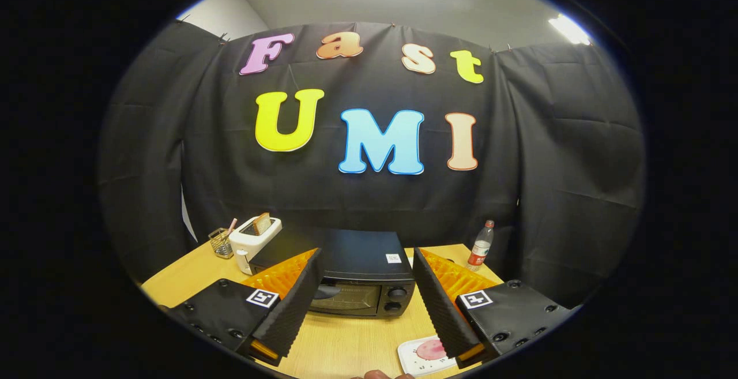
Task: Open the toaster oven, put the food inside, and close the toaster oven door.
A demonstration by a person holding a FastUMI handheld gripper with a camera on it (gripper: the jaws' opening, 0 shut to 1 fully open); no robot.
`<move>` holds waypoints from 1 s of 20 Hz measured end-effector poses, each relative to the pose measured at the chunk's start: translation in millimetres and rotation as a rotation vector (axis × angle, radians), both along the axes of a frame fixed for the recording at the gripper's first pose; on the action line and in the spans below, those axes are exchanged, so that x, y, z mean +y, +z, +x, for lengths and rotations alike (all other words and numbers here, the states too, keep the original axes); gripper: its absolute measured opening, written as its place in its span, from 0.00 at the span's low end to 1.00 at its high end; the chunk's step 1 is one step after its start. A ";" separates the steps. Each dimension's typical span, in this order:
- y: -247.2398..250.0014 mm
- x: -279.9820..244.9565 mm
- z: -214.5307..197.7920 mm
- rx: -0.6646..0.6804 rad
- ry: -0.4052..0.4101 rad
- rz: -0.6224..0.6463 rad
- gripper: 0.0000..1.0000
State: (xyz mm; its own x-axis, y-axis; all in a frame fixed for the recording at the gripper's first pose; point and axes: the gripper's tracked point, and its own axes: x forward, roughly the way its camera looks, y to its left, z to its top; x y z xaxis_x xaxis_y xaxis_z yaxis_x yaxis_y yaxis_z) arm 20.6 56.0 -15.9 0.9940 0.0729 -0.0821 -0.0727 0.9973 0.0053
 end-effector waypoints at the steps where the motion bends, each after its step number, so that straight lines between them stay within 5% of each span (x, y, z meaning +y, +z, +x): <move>1: 0.6 2.8 2.0 0.003 0.003 -0.002 0.98; 20: -71.2 63.8 66.3 0.246 0.041 0.049 0.98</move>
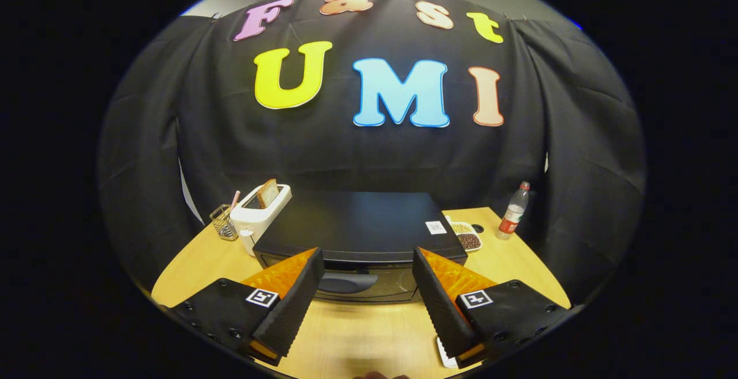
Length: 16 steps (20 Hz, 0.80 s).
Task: Open the toaster oven, put the food inside, and close the toaster oven door.
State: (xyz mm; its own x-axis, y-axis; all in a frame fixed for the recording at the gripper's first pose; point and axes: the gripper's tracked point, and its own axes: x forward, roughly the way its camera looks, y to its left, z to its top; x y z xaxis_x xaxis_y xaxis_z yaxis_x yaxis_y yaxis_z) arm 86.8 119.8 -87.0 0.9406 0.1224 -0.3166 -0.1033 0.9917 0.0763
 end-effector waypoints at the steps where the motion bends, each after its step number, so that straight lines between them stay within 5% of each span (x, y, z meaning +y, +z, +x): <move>1: -3.6 2.2 4.5 0.012 0.000 0.003 0.98; 16: -56.5 35.1 51.0 0.149 0.014 -0.002 0.96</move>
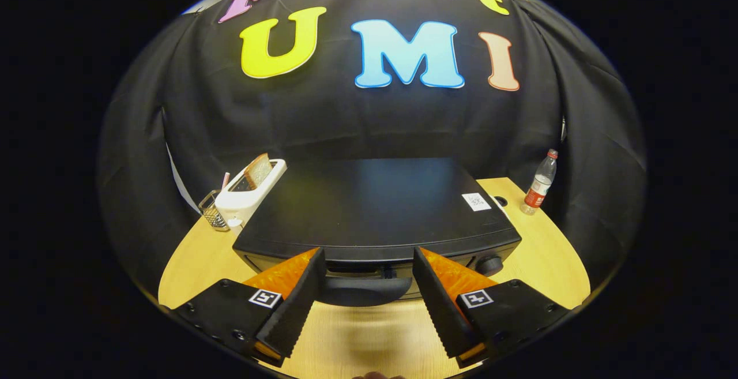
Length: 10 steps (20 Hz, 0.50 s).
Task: Open the toaster oven, put the food inside, and close the toaster oven door.
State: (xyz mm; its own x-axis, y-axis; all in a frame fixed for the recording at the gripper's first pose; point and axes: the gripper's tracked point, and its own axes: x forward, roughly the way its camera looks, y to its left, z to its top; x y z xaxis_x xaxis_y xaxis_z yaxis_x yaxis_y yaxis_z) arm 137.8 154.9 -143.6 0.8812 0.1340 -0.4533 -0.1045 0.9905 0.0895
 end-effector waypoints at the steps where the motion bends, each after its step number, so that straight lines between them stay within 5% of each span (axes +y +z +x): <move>1: -1.7 1.6 0.8 0.003 0.001 -0.010 0.96; 10: -10.6 6.4 0.8 0.016 0.008 -0.031 0.97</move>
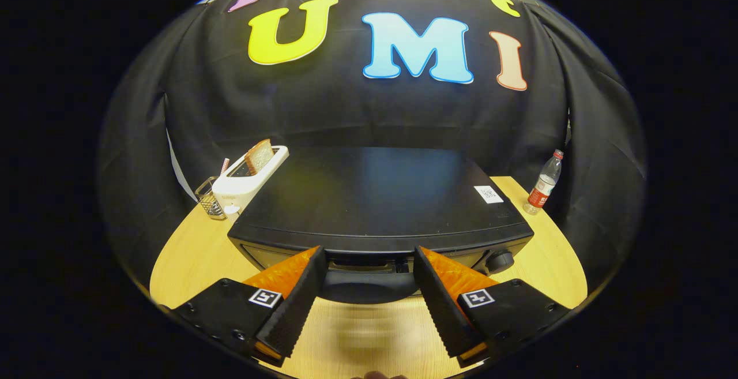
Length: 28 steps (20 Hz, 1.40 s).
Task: Open the toaster oven, put the food inside, and close the toaster oven door.
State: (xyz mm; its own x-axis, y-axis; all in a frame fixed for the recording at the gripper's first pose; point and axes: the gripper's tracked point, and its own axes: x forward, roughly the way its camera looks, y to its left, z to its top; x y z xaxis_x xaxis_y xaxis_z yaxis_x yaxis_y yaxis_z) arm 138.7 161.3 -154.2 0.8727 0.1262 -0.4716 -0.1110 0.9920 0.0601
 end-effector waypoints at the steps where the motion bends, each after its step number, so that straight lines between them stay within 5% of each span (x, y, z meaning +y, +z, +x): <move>1: -0.1 -0.2 -1.5 0.004 0.001 0.001 0.97; 21: -39.8 -6.2 -77.4 0.081 0.028 -0.036 0.96; 28: -88.0 -6.3 -112.4 0.215 0.053 -0.071 0.97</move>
